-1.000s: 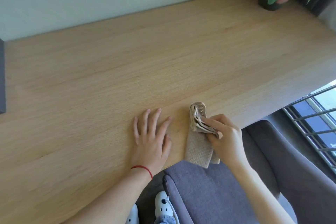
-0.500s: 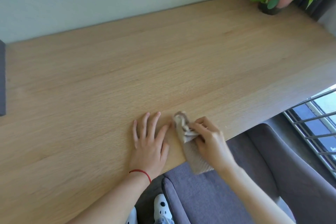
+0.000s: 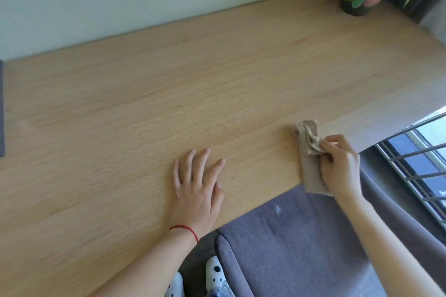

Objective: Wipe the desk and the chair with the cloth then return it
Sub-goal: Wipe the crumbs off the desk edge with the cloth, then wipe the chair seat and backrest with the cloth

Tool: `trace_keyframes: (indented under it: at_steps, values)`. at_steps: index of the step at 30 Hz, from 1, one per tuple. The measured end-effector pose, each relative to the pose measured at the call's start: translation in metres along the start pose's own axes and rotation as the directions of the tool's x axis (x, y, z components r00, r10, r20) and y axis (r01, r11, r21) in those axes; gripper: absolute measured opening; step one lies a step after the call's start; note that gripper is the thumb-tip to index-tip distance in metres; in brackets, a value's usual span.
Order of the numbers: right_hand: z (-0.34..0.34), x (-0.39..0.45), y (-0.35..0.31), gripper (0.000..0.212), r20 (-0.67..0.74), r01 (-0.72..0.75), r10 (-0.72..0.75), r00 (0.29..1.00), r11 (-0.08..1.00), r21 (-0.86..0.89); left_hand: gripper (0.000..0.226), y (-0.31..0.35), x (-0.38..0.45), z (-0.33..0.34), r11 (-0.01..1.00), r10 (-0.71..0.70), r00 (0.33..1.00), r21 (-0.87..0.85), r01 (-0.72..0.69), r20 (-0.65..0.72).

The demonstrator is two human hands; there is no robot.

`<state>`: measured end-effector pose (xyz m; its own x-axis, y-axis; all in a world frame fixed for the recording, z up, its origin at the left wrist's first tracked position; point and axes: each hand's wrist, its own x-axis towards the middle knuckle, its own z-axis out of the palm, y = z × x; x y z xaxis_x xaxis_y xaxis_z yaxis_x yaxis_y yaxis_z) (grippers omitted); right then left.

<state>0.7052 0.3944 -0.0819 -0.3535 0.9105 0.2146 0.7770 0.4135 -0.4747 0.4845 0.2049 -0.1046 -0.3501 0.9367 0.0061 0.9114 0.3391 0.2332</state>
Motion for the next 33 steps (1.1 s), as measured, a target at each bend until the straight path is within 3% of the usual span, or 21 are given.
trace_keyframes:
  at_steps: [4, 6, 8, 11, 15, 17, 19, 20, 22, 24, 27, 30, 33]
  values:
    - [-0.012, 0.006, -0.01, 0.033, 0.031, -0.074, 0.073, 0.997, 0.997, 0.033, 0.047, -0.002, 0.0, 0.0, 1.0, -0.002, 1.0, -0.006, 0.002, 0.01]
    - [-0.013, -0.009, -0.029, 0.025, 0.039, 0.002, -0.006, 0.999, 0.995, 0.102, 0.047, -0.001, 0.001, -0.001, 1.0, -0.017, 1.0, -0.02, 0.017, 0.016]
    - [-0.007, -0.027, -0.044, 0.029, 0.141, 0.064, -0.079, 0.987, 0.992, 0.105, 0.048, 0.001, 0.001, -0.003, 0.999, -0.025, 0.999, -0.027, 0.026, 0.021]
    - [0.001, -0.046, -0.053, 0.049, 0.203, -0.03, 0.016, 0.979, 0.997, 0.066, 0.047, 0.006, -0.001, -0.004, 1.0, -0.014, 1.0, -0.018, 0.015, 0.015]
    - [-0.005, -0.058, -0.042, 0.038, 0.056, -0.237, 0.232, 0.971, 0.914, 0.329, 0.046, 0.013, -0.002, -0.005, 0.999, -0.035, 0.999, -0.024, 0.036, 0.037]
    - [-0.007, -0.076, -0.029, 0.024, 0.101, -0.407, 0.428, 0.898, 0.723, 0.558, 0.042, 0.025, -0.013, -0.007, 0.991, -0.012, 1.0, -0.131, 0.01, -0.018]
    - [-0.004, -0.102, -0.016, 0.013, 0.224, -0.498, 0.549, 0.805, 0.422, 0.758, 0.038, 0.043, -0.042, 0.002, 0.952, 0.218, 0.967, -0.188, -0.241, -0.134]
    - [-0.001, -0.114, -0.007, 0.012, 0.285, -0.519, 0.582, 0.761, 0.283, 0.807, 0.037, 0.051, -0.059, 0.008, 0.894, 0.381, 0.915, -0.201, -0.401, -0.132]
    - [0.009, -0.138, 0.016, 0.012, 0.39, -0.553, 0.623, 0.678, 0.084, 0.829, 0.033, 0.063, -0.089, 0.032, 0.743, 0.649, 0.761, -0.228, -0.63, 0.012]
    - [0.023, -0.157, 0.039, 0.014, 0.471, -0.605, 0.631, 0.617, -0.003, 0.796, 0.023, 0.064, -0.106, 0.065, 0.704, 0.71, 0.671, -0.248, -0.665, 0.216]
    - [0.051, -0.177, 0.078, 0.019, 0.502, -0.712, 0.69, 0.521, 0.028, 0.702, 0.019, 0.065, -0.116, 0.111, 0.846, 0.533, 0.73, -0.284, -0.452, 0.428]
    - [0.081, -0.194, 0.116, 0.02, 0.427, -0.801, 0.739, 0.521, 0.249, 0.545, 0.028, 0.07, -0.126, 0.151, 0.932, 0.36, 0.779, -0.229, -0.279, 0.513]
    - [0.104, -0.202, 0.147, 0.008, 0.29, -0.836, 0.799, 0.526, 0.423, 0.35, 0.026, 0.079, -0.142, 0.175, 0.958, 0.287, 0.793, -0.157, -0.241, 0.537]
